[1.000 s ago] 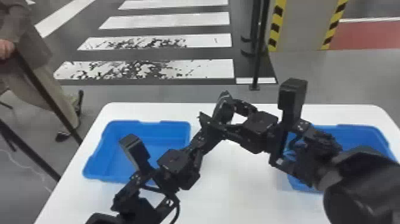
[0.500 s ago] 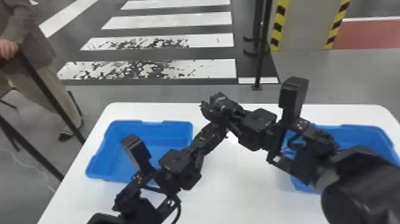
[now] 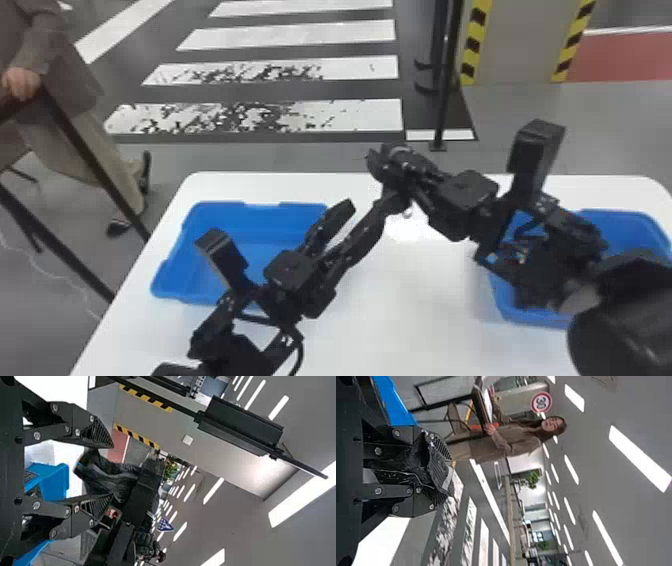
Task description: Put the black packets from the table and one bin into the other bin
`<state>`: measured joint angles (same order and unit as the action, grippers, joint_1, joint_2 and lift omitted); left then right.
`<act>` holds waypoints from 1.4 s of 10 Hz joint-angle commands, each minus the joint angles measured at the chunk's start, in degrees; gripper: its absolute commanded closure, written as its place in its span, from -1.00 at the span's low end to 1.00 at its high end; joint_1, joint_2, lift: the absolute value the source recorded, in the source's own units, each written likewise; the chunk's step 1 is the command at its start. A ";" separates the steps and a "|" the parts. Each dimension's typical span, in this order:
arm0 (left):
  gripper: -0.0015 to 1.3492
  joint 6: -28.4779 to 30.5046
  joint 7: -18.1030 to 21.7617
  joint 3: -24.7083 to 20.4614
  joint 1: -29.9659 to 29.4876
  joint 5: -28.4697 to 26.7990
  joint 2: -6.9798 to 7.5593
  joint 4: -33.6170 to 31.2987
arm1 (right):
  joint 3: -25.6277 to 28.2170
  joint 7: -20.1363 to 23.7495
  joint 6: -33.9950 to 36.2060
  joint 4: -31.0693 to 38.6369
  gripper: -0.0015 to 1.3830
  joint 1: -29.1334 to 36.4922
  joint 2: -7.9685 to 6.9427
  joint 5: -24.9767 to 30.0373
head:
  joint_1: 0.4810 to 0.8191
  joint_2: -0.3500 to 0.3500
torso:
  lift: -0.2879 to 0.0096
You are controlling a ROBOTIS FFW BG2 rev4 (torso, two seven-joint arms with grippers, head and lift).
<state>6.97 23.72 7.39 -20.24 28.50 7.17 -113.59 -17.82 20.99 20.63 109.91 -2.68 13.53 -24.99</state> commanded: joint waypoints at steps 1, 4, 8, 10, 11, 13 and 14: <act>-0.81 -0.37 0.01 -0.99 -0.71 -0.27 -0.23 0.04 | 9.48 -0.16 -0.38 0.55 0.84 2.39 -0.43 4.42 | 0.27 0.31 | 0.20; -0.80 -1.49 0.01 -2.36 -1.55 -0.39 -0.58 0.04 | 23.30 0.37 5.10 -0.15 0.84 6.33 0.89 12.30 | 0.27 -0.25 | 0.20; -0.79 -2.19 0.01 -2.82 -1.97 -0.84 -0.76 0.04 | 28.90 1.43 3.13 -4.23 -0.46 10.69 0.71 14.82 | 0.27 -0.59 | 0.20; -0.80 -3.18 -0.61 -2.82 -2.12 -1.87 -0.85 0.04 | 29.93 1.87 -4.18 2.24 -0.87 15.33 0.10 14.70 | 0.27 -0.63 | 0.20; -0.80 -4.59 -1.66 -3.62 -3.10 -3.02 -1.20 -0.10 | 32.33 0.55 -9.38 8.14 -0.75 20.67 -2.36 16.19 | 0.27 -0.61 | 0.20; -0.80 -11.48 -7.55 -5.56 -7.04 -7.13 -2.16 -0.10 | 32.56 -1.21 -15.85 13.63 -0.68 29.25 -4.74 15.39 | 0.27 -0.57 | 0.20; -0.80 -13.16 -9.83 -7.73 -8.87 -12.04 -2.78 -0.10 | 32.10 -1.39 -16.83 14.47 -0.68 32.20 -5.18 15.27 | 0.27 -0.49 | 0.20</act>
<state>-5.17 13.98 0.70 -28.16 18.89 4.69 -113.67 14.53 19.63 4.51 123.79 27.83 8.58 -9.60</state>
